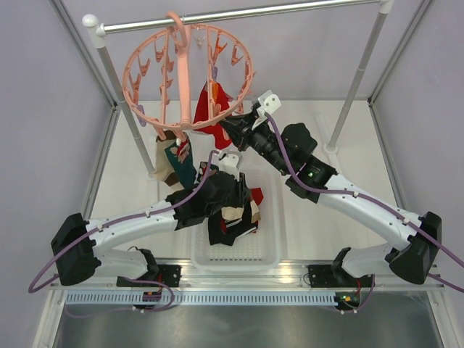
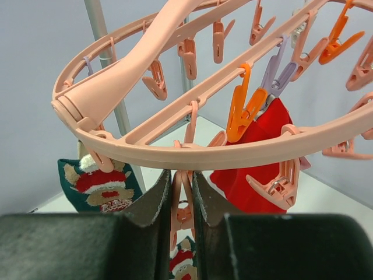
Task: Remove the socks clipped to the hanger
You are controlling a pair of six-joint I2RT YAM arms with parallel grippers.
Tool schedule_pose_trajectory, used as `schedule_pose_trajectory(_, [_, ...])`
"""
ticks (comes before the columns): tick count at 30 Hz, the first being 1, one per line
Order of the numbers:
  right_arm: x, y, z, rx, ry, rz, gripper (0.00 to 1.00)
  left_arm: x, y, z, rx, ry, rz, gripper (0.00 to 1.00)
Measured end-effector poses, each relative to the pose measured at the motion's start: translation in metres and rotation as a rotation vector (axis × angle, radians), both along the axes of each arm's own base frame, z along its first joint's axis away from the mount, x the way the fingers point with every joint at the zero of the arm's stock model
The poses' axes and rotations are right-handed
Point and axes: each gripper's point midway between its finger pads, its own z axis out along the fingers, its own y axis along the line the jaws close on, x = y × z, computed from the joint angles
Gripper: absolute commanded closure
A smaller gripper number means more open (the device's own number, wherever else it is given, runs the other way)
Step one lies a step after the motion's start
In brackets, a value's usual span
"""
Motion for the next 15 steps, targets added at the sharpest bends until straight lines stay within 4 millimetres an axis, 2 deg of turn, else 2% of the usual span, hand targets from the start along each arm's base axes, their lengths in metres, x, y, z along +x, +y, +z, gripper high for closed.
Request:
schedule_pose_trajectory(5, [0.004,-0.005,0.003,-0.003,0.005,-0.035,0.89,-0.01,0.007,0.023,-0.059,-0.032,-0.034,0.51])
schedule_pose_trajectory(15, [0.021,-0.021,0.007,-0.001,0.043,-0.094,0.88,-0.028,0.026,0.085,-0.206,-0.131,-0.081,0.48])
